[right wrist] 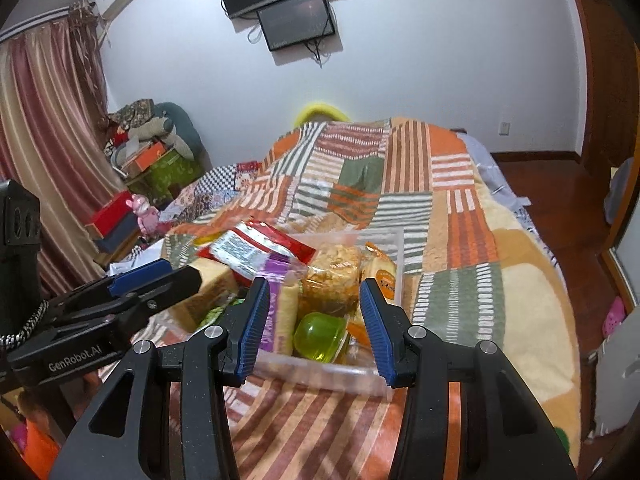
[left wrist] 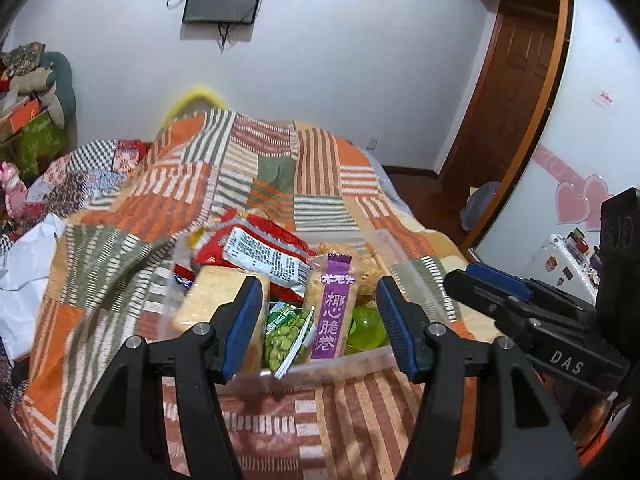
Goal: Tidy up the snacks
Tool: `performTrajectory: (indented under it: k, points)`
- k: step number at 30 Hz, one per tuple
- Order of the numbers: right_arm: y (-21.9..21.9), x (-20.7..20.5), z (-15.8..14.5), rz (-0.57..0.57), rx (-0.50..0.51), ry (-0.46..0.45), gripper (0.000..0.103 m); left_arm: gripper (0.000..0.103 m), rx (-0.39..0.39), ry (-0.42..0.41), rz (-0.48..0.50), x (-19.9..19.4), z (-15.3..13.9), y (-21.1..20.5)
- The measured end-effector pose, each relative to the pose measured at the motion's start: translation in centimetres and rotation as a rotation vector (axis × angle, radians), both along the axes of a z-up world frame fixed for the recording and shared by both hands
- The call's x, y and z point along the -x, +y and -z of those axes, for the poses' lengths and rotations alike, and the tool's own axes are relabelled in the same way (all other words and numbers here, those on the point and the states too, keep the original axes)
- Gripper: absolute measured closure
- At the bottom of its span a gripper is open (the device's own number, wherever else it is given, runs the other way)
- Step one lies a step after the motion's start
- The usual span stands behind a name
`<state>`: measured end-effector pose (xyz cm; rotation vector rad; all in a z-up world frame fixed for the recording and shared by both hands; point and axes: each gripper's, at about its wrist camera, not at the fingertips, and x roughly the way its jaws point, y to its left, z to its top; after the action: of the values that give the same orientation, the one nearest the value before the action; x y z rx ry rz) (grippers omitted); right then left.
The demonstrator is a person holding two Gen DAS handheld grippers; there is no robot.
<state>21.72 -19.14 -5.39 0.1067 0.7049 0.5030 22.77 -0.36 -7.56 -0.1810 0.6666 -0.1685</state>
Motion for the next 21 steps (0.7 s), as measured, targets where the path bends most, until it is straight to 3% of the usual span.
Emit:
performTrajectory:
  k: [9, 12, 13, 21]
  points:
    - [-0.8, 4.8, -5.0, -0.002, -0.026, -0.134, 0.059, 0.044, -0.025, -0.149, -0.02, 6.5, -5.2, 0.9]
    - [-0.9, 6.4, -6.3, -0.006, -0.046, -0.17, 0.059, 0.037, -0.042, -0.196, -0.032, 8.5, -6.7, 0.9]
    - [-0.9, 7.0, -6.7, -0.007, -0.05, -0.183, 0.057, 0.032, -0.05, -0.219, -0.04, 9.2, -7.2, 0.8]
    - [-0.9, 9.8, -8.4, 0.015, -0.057, -0.259, 0.03, 0.023, -0.092, -0.333, -0.074, 13.4, -9.4, 0.9]
